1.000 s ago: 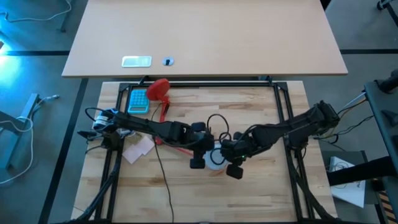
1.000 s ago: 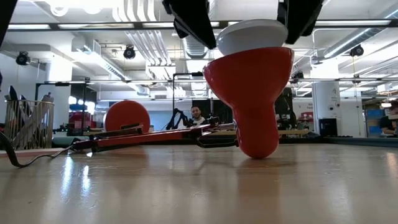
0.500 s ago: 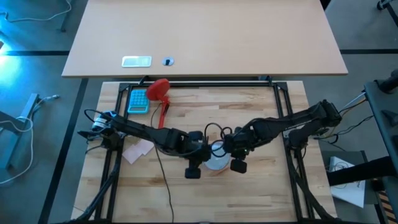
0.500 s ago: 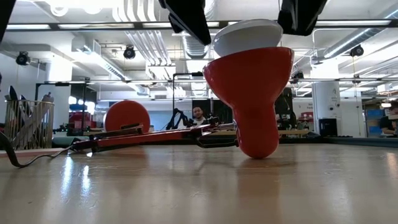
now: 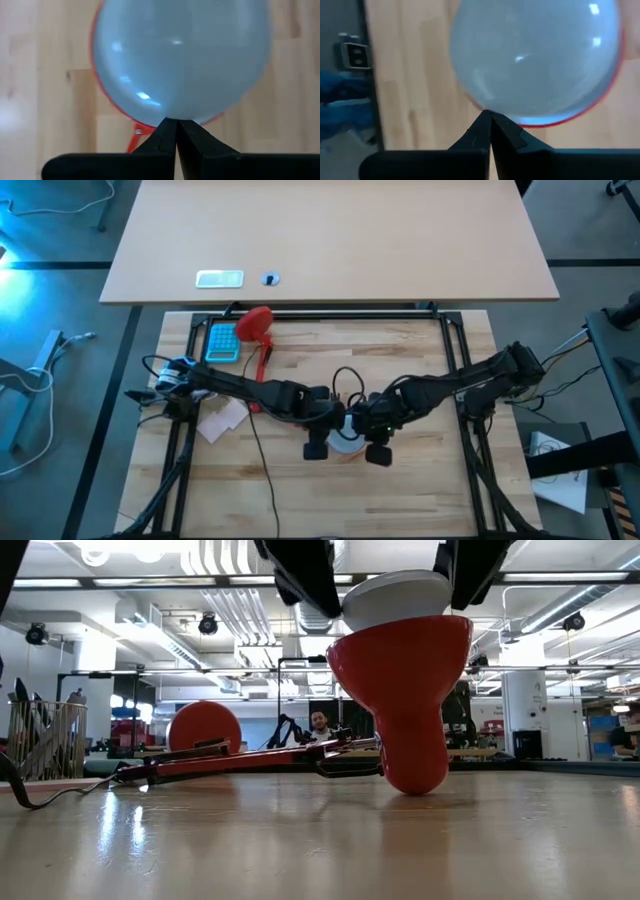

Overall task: Screw lightbulb
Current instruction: Remove the light bulb from the lamp

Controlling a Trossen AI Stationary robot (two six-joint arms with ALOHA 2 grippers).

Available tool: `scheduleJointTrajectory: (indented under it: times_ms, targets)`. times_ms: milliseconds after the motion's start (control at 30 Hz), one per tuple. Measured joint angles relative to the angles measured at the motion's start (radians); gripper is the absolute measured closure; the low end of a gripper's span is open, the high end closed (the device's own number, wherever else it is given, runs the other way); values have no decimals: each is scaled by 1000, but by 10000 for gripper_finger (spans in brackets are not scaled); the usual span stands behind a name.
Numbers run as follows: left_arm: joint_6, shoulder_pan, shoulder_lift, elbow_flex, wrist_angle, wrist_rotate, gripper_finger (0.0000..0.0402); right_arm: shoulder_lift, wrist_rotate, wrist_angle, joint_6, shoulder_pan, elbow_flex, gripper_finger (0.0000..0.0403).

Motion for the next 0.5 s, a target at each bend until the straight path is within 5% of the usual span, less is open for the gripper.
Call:
scheduleJointTrajectory:
  times_ms: [500]
  targets:
    - [31,-71,-52,1,-42,-37,401,-86,68,-45,-11,-21,0,403]
